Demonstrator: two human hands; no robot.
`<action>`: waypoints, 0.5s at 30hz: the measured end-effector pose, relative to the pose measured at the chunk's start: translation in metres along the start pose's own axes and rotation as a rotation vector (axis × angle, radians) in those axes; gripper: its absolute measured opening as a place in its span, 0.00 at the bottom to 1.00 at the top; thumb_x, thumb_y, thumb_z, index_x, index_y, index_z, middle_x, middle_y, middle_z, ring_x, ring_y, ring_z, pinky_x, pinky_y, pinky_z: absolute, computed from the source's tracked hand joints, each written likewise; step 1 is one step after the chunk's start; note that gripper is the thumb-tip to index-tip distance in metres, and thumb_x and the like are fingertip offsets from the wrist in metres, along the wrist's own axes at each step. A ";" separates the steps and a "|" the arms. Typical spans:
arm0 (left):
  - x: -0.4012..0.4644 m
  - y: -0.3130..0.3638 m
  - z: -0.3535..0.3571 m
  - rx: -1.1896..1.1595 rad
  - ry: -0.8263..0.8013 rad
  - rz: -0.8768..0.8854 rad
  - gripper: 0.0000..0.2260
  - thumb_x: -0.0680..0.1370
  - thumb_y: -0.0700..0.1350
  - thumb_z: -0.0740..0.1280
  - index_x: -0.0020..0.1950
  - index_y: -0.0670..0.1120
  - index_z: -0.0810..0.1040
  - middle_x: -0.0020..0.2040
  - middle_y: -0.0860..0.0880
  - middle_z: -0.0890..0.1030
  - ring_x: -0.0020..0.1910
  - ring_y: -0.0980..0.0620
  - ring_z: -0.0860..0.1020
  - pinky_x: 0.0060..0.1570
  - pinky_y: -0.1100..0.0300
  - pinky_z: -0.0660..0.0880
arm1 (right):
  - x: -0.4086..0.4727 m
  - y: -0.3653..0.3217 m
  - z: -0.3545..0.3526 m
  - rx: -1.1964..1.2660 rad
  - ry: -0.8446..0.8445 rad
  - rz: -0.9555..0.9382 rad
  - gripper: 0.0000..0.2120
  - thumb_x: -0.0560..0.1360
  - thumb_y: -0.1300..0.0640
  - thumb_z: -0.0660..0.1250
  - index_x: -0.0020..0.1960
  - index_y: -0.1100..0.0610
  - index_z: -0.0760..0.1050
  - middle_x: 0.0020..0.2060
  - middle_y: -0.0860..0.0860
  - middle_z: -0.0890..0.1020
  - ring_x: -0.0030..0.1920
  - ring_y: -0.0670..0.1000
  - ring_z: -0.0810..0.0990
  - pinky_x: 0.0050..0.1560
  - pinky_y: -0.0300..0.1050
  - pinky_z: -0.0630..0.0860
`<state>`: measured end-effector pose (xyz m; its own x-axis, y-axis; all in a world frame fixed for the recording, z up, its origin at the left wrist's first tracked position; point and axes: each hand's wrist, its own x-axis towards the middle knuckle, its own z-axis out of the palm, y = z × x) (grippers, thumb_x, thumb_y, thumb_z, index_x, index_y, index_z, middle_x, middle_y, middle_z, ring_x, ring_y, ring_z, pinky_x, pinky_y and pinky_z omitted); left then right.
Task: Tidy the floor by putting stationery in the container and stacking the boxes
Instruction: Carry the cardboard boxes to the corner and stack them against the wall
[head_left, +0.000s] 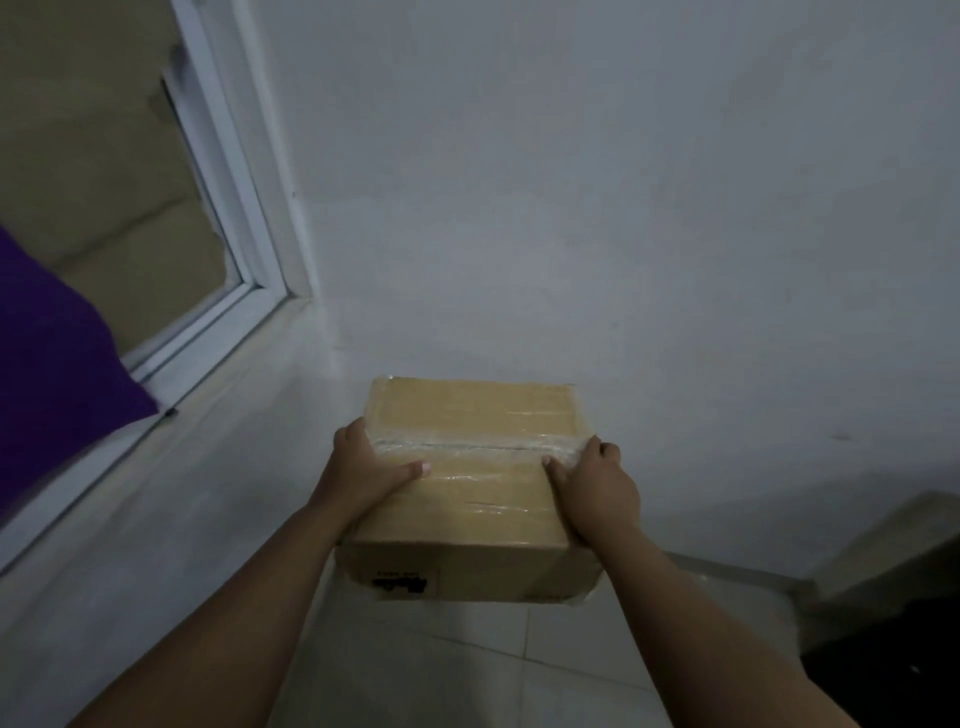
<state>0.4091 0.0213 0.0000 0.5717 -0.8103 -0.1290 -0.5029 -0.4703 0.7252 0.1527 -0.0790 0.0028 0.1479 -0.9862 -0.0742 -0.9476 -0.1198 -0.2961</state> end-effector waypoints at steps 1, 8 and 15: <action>0.009 -0.006 -0.006 0.008 -0.004 0.007 0.49 0.56 0.66 0.75 0.70 0.46 0.64 0.68 0.45 0.68 0.63 0.45 0.72 0.61 0.49 0.74 | 0.002 -0.010 0.005 0.005 0.001 0.011 0.36 0.77 0.36 0.55 0.73 0.61 0.56 0.69 0.58 0.64 0.53 0.59 0.79 0.41 0.47 0.74; 0.052 -0.029 -0.024 0.048 -0.031 0.041 0.45 0.57 0.66 0.74 0.67 0.48 0.65 0.66 0.45 0.67 0.60 0.47 0.72 0.52 0.56 0.71 | 0.013 -0.047 0.031 0.030 0.009 0.074 0.35 0.76 0.36 0.55 0.72 0.61 0.59 0.68 0.57 0.64 0.52 0.59 0.79 0.42 0.47 0.75; 0.079 -0.054 -0.021 0.046 -0.097 0.055 0.41 0.57 0.65 0.75 0.64 0.47 0.67 0.62 0.45 0.69 0.55 0.47 0.73 0.50 0.55 0.73 | 0.016 -0.063 0.057 0.043 -0.018 0.147 0.33 0.76 0.37 0.56 0.71 0.60 0.60 0.68 0.57 0.64 0.52 0.59 0.79 0.44 0.48 0.74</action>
<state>0.4952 -0.0099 -0.0350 0.4781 -0.8642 -0.1567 -0.5622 -0.4382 0.7013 0.2309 -0.0805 -0.0339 0.0141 -0.9906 -0.1364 -0.9465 0.0307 -0.3211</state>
